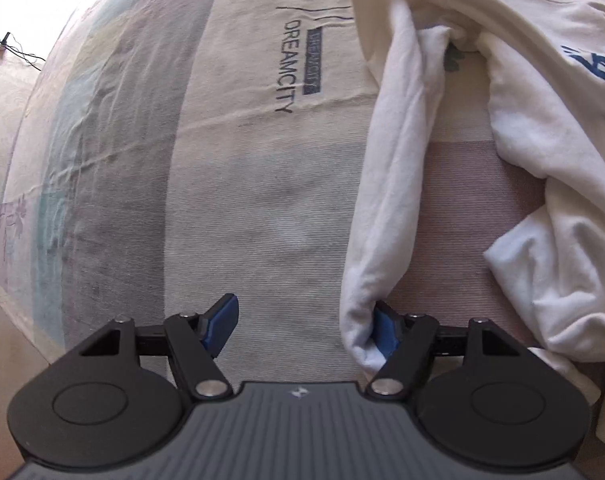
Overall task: Fold clothes
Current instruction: 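Pull the held sleeve outward with the left gripper, then open it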
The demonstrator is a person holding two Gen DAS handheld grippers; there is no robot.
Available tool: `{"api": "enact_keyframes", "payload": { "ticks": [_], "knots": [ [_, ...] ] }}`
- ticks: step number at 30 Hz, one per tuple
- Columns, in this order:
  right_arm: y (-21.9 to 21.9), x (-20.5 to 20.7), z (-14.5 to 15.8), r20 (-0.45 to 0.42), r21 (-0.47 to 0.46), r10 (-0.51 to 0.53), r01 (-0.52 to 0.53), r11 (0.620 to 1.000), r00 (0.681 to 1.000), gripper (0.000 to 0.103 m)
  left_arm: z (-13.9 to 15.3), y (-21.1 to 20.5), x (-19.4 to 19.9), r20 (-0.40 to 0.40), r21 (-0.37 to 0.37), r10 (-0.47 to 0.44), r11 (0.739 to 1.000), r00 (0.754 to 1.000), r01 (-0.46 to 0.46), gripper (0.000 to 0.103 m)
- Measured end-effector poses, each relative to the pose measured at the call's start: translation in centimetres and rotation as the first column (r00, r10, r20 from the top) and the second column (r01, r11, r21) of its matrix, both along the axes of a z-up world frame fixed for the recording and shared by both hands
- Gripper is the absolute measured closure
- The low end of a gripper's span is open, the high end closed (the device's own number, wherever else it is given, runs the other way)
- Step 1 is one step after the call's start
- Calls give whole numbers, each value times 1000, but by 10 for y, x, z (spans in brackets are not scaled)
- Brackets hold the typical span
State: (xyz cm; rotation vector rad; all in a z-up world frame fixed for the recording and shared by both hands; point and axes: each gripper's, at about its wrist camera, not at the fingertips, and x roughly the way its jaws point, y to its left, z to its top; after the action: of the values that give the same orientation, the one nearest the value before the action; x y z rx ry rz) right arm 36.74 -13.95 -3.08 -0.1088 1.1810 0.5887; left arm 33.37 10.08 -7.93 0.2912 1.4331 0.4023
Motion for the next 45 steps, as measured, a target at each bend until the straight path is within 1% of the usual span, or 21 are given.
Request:
{"api": "enact_keyframes", "payload": {
  "ticks": [2,5,8,11,15,24,25,29,33,38,40,41,42,45],
  "knots": [
    [-2,0,-2,2,-13,2,-2,1000,1000,0,3,18,4,16,71,-11,997,1000,10,32],
    [-6,1,-5,-2,-26,-9,9,1000,1000,0,4,43,10,27,154,-32,988,999,27,32],
    [-9,2,-7,-10,-26,-22,22,999,1000,0,3,63,16,36,214,-47,976,998,38,32],
    [-8,0,-8,-1,-41,-12,12,999,1000,0,5,78,22,55,277,-69,959,996,52,32],
    [-8,0,-9,7,-60,0,1,998,1000,0,6,101,40,72,326,-90,943,993,62,31],
    [-14,3,-10,1,-78,-22,22,997,1000,0,11,155,85,116,418,-134,906,984,74,31],
    [-14,3,-10,2,-82,-21,22,996,1000,0,10,158,87,120,412,-129,909,984,69,31],
    [-16,4,-10,2,-89,-29,29,996,1000,0,2,162,84,137,351,-85,936,987,32,31],
    [-15,4,-11,-3,-82,-42,41,996,999,0,-6,166,80,150,288,-39,957,988,-6,31],
    [-7,3,-11,-9,-71,-36,35,997,999,0,-16,171,77,163,208,19,977,986,-53,31],
    [-3,2,-10,-7,-75,-25,24,997,1000,0,-21,175,70,164,171,75,980,984,-103,32],
    [-2,1,-10,-6,-80,-20,19,997,1000,0,-21,176,67,173,167,90,979,981,-119,30],
    [-2,0,-10,-4,-86,-16,16,996,1000,0,-21,178,65,167,184,84,976,982,-114,30],
    [-3,0,-10,-5,-98,-12,12,995,1000,0,-20,185,62,114,258,50,963,992,-78,30]
  ]
}}
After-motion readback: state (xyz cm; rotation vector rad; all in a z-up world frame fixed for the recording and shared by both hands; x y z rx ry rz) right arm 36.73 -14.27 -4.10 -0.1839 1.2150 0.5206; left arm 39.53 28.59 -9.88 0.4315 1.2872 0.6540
